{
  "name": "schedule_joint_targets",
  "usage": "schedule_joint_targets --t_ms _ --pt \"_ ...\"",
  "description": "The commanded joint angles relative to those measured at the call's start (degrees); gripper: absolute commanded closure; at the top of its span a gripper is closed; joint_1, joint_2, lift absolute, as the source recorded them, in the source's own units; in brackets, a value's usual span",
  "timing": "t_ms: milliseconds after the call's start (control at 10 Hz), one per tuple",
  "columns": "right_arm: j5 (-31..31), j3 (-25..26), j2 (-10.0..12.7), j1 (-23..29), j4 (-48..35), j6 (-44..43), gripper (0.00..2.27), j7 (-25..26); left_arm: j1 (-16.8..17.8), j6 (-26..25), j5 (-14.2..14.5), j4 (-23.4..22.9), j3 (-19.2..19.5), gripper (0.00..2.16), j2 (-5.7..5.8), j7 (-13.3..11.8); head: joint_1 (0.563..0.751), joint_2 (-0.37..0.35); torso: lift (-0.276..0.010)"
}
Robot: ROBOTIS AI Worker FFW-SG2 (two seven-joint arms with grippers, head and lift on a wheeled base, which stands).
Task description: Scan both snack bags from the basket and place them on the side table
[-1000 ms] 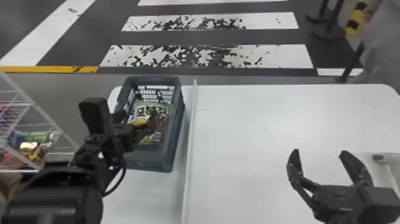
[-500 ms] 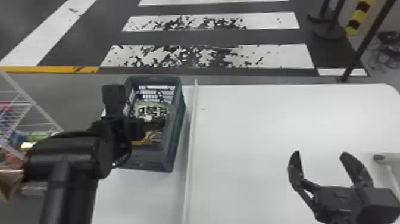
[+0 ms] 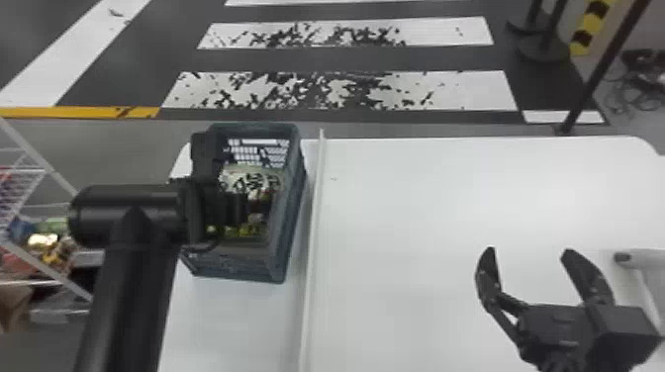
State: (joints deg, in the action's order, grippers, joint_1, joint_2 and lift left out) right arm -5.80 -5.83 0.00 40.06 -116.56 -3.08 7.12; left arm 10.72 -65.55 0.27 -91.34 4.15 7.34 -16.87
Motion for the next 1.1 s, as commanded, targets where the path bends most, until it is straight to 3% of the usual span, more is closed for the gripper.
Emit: schedule_joint_targets --t_ms 0,200,300,500,700,1000 --pt "0.0 0.03 0.05 -0.42 0.37 0.4 0.05 0.0 -0.18 -3.32 -0.01 0.02 0.25 2.13 -0.13 0.0 0.695 0.092 -0.075" --pt "0.0 0.03 0.05 -0.59 0.64 0.4 0.05 0.0 -2.64 -5.43 5.79 -4.99 5.26 2.14 -0.05 -2.11 0.695 0.092 -0.075" --pt "0.0 0.03 0.05 -0.59 0.64 0.4 0.05 0.0 -3.69 -6.84 9.31 -8.06 8.07 2.14 0.04 -2.11 0.695 0.091 -0.075" --pt "0.0 -0.14 0.05 -0.59 0.64 0.4 0.05 0.0 -5.27 -7.71 12.91 -13.51 11.5 2.14 -0.05 -1.85 0.695 0.102 -0.075" --pt "-0.18 -0.23 0.05 -0.59 0.64 0.4 0.05 0.0 -6.94 -9.3 19.33 -15.97 16.68 2.14 -0.13 -1.5 0.695 0.116 -0.075" --pt "-0.79 -0.49 0.05 -0.51 0.55 0.58 0.06 0.0 -8.96 -9.65 25.92 -22.12 19.93 2.14 -0.49 -0.35 0.695 0.136 -0.075"
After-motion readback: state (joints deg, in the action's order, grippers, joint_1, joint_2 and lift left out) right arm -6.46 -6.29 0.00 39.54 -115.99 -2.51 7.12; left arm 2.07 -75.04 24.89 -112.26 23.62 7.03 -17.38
